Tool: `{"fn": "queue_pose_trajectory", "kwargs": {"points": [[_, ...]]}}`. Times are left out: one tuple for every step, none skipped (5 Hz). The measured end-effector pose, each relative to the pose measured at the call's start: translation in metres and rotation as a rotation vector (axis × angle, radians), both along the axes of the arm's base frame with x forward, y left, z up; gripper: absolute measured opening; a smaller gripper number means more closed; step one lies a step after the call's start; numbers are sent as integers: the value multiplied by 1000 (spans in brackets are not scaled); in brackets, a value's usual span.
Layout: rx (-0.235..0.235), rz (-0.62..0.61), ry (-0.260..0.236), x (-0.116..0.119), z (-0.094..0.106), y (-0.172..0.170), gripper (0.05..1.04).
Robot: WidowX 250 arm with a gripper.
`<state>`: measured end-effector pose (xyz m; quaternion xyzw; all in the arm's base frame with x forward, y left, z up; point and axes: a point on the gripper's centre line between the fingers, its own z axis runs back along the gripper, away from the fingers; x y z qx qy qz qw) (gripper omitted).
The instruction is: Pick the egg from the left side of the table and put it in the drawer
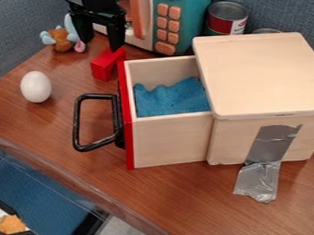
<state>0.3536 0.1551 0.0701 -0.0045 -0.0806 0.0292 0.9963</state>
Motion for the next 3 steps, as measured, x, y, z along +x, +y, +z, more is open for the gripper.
{"fn": "queue_pose_trajectory", "kwargs": {"points": [[-14, 2, 29, -3, -12, -1, 1001], [-32, 2, 61, -15, -22, -7, 1001], [-38, 25, 47, -24, -11, -1, 1001]]}}
